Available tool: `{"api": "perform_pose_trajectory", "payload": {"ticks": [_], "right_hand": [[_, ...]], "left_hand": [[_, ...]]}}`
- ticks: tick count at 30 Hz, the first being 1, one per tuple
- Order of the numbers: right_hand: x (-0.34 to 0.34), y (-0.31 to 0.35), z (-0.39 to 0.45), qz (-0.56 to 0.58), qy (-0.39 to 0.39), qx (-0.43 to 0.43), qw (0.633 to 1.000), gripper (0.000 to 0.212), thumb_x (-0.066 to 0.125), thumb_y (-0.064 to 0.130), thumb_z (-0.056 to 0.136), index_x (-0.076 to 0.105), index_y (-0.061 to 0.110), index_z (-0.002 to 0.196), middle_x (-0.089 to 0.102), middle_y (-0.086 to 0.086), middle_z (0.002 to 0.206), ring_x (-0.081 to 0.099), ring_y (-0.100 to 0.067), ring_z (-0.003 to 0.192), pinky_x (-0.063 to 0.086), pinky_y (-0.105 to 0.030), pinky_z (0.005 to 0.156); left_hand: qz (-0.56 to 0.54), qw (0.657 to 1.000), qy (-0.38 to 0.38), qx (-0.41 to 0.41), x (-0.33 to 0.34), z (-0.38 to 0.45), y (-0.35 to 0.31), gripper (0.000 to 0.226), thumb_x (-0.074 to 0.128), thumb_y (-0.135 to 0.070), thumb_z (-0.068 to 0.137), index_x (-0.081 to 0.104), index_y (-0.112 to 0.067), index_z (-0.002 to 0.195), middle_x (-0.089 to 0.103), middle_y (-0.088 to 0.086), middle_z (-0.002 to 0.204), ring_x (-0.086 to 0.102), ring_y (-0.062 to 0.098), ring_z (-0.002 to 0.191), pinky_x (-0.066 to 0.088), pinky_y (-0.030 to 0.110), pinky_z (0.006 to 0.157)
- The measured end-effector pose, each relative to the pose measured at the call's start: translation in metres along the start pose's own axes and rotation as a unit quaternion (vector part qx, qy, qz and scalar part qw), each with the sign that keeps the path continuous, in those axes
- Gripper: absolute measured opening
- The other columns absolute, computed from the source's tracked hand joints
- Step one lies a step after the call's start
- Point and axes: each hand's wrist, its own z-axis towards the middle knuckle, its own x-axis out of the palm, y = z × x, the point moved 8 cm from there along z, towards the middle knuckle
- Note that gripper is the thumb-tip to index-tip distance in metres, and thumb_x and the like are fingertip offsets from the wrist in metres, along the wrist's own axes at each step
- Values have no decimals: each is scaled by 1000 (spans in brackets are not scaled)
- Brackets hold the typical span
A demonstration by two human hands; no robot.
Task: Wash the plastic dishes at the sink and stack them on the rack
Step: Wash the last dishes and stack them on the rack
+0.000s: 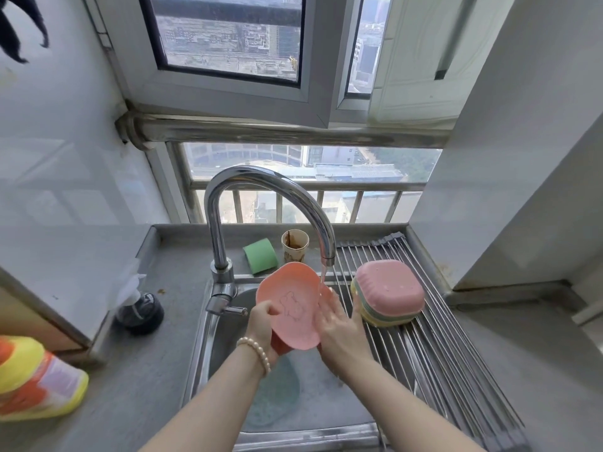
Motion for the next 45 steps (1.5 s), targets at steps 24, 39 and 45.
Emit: {"api": "perform_pose_trajectory", "payload": {"ticks": [24, 39, 45], "right_hand": [[-31, 11, -6, 41, -140, -9, 989, 32, 80, 0, 45, 76, 13, 73, 74, -12, 95, 70, -29, 95, 6, -49, 116], [-13, 1, -9, 24, -84, -73, 994, 41, 48, 47, 88, 70, 21, 111, 67, 4, 120, 57, -24, 121, 23, -59, 111], [-40, 13, -10, 92, -178, -79, 977, 27, 75, -4, 47, 70, 16, 65, 65, 1, 58, 67, -19, 61, 37, -45, 109]], "left_hand": [[-78, 994, 38, 64, 10, 10, -5, 38, 47, 1, 82, 52, 3, 120, 60, 26, 118, 60, 37, 99, 55, 42, 77], [-11, 1000, 24, -4, 1, 1, -2, 22, 43, -20, 89, 54, -3, 98, 58, 17, 87, 57, 34, 80, 51, 45, 74], [-120, 989, 80, 28, 9, 5, 7, 27, 49, -9, 87, 61, 3, 108, 68, 21, 95, 64, 32, 81, 54, 41, 75]]}}
